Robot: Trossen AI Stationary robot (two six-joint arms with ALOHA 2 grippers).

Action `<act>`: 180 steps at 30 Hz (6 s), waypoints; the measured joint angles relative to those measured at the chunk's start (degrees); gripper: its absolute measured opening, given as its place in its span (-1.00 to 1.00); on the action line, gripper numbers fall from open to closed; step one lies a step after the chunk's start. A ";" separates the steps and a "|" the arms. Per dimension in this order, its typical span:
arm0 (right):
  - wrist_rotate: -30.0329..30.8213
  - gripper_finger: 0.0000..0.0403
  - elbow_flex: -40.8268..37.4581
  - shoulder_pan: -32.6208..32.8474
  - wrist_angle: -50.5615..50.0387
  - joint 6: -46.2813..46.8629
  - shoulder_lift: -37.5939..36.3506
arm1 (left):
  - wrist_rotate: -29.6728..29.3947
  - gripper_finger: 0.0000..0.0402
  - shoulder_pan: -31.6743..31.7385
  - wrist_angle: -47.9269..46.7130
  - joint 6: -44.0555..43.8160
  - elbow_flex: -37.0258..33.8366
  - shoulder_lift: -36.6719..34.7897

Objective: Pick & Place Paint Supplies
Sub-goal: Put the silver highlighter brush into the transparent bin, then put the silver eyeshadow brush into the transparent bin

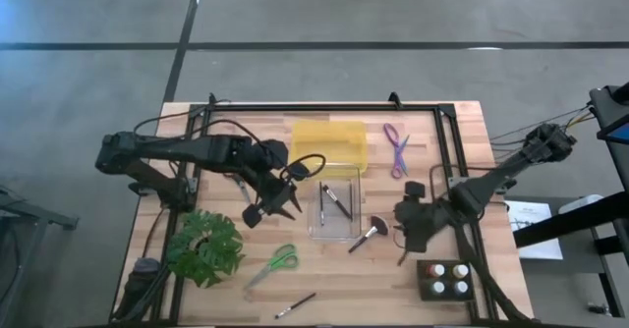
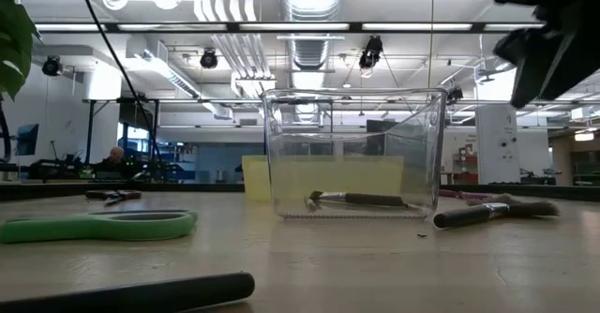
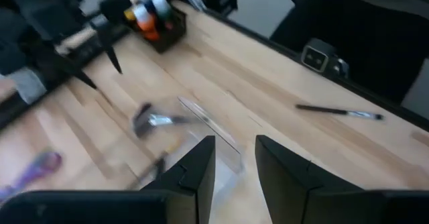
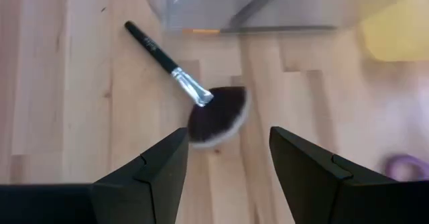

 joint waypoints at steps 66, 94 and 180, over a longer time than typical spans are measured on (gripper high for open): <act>-22.05 -0.96 -7.45 -25.63 44.30 -43.52 -1.17 | -1.49 -0.43 -1.27 8.47 -7.25 -14.91 -0.84; -35.70 -0.95 -7.43 -37.01 56.94 -47.87 14.06 | -1.48 -0.43 -1.27 7.97 -7.27 -14.91 -0.84; -32.46 -0.10 -9.50 -24.95 52.59 -38.49 2.60 | -12.64 -0.43 -38.02 13.72 -103.65 4.19 25.56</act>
